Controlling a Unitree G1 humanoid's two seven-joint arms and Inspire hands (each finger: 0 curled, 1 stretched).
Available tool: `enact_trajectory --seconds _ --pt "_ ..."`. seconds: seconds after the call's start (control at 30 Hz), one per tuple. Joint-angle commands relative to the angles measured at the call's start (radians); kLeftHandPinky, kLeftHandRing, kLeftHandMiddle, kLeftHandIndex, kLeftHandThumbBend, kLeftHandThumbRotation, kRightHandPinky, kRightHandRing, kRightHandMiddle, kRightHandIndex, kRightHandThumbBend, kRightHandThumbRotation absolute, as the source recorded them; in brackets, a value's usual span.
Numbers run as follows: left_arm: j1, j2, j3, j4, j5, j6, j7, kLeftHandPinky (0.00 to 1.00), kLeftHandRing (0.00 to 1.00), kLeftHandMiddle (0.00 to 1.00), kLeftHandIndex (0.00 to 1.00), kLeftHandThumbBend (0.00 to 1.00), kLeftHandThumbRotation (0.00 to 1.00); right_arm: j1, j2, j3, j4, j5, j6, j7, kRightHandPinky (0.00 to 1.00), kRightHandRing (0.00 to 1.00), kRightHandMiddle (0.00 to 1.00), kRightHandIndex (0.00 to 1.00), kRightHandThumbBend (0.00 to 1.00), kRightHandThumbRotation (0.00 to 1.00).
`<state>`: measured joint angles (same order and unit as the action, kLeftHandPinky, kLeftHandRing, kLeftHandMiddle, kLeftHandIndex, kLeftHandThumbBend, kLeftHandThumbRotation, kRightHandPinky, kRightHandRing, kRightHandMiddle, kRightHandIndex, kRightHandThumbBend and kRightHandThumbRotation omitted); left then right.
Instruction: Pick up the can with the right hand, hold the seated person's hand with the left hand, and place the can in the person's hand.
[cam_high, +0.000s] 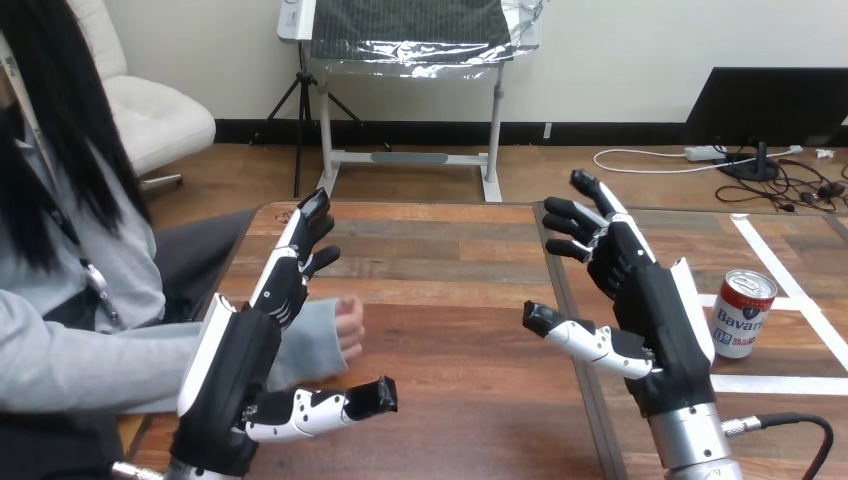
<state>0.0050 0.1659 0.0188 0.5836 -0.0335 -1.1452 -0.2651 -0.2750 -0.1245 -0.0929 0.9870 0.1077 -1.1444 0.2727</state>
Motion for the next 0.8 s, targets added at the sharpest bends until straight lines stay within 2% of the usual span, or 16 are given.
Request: enact_trajectory --seconds 0.0,0.2,0.5,0.77 --pt "-0.029 -0.009 0.011 -0.036 0.013 -0.019 0.026 0.88 0.96 0.99 0.98 1.00 0.50 -0.024 -0.017 -0.015 -0.053 0.022 -0.017 0.011 0.78 0.83 0.85 0.94 1.00 0.36" --pt "-0.032 -0.008 0.007 -0.035 0.017 -0.020 0.035 0.89 0.96 0.99 0.98 1.00 0.51 -0.021 -0.019 -0.016 -0.056 0.019 -0.018 0.009 0.78 0.83 0.85 0.95 1.00 0.34" --pt "-0.039 -0.002 -0.006 -0.021 -0.010 -0.023 0.021 0.90 0.97 1.00 0.99 1.00 0.48 -0.026 -0.020 -0.019 -0.055 0.016 -0.021 0.005 0.77 0.84 0.86 0.95 1.00 0.32" --pt "-0.037 0.002 -0.006 -0.022 -0.024 -0.012 0.016 0.91 0.98 1.00 0.99 1.00 0.46 -0.044 -0.031 -0.033 -0.049 -0.022 -0.038 -0.039 0.76 0.82 0.86 0.94 1.00 0.33"
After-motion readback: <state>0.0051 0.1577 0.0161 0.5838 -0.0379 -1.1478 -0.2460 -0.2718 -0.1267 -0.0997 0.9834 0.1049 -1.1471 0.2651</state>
